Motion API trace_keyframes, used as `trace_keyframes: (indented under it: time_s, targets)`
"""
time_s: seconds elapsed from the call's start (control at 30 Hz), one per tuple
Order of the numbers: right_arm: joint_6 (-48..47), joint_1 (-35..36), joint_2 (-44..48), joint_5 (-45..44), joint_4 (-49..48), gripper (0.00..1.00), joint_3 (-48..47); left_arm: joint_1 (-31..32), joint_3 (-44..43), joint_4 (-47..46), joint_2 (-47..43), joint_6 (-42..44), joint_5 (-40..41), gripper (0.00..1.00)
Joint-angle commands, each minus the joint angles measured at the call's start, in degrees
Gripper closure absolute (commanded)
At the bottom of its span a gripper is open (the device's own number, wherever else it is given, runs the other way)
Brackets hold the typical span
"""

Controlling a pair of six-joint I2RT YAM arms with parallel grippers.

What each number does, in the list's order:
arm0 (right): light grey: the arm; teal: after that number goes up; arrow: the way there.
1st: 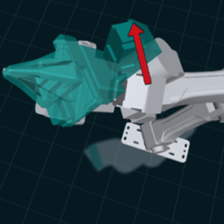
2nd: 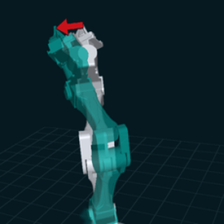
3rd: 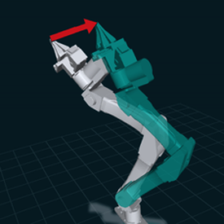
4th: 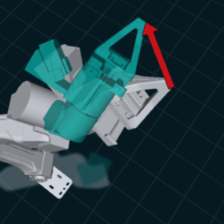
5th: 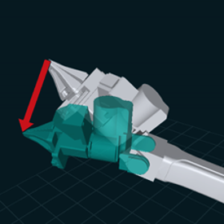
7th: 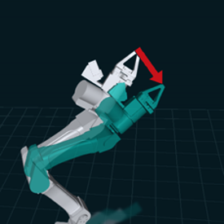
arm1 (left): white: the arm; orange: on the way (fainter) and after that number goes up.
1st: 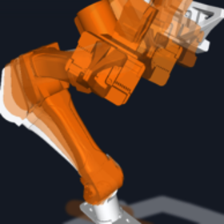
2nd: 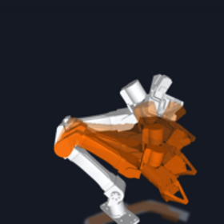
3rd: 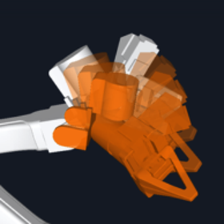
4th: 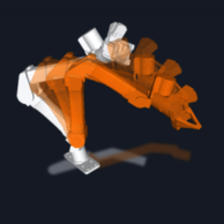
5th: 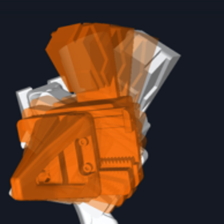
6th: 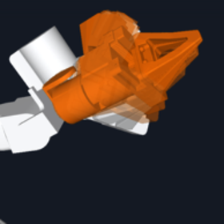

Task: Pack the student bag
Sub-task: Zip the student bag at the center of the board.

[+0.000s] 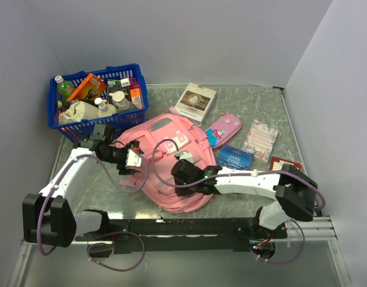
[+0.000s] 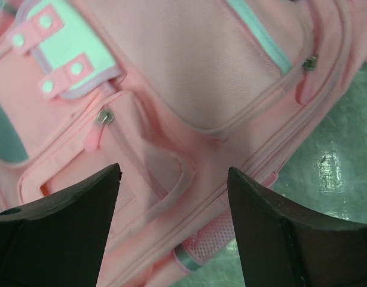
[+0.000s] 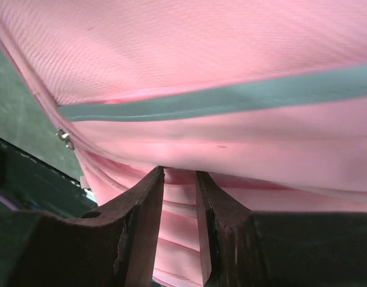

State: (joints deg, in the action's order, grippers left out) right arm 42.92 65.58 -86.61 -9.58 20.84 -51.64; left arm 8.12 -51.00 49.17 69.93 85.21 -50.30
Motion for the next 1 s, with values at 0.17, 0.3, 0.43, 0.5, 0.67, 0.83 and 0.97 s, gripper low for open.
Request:
trace_keyframes:
  time_s: [0.17,0.3,0.43,0.5,0.67,0.83,0.97]
  targets:
    - [1.3,-6.6,9.0,-2.9,-3.5,0.64,6.5,2.5,4.5,3.6,1.0,31.5,-8.6,0.28]
    - [1.8,-7.0,9.1,-1.3,-6.1,0.64,7.9,4.4,4.5,10.6,2.4,44.0,-5.9,0.31]
    - [2.1,-7.4,9.8,-0.5,-8.1,0.65,9.1,6.2,6.5,11.8,2.1,53.1,-1.7,0.36]
    - [1.9,-7.7,10.4,0.2,-9.1,0.65,9.6,6.9,8.4,8.0,1.4,54.2,-2.4,0.42]
    - [0.9,-7.7,12.1,0.7,-9.6,0.64,9.6,8.6,12.9,-6.4,0.9,56.5,-4.9,0.54]
    - [1.0,-7.8,15.2,0.6,-9.3,0.63,10.6,9.6,15.3,-17.7,1.8,54.5,-4.9,0.47]
    - [0.7,-7.7,15.9,0.8,-8.8,0.62,10.4,9.8,16.4,-20.2,1.6,52.4,-3.8,0.44]
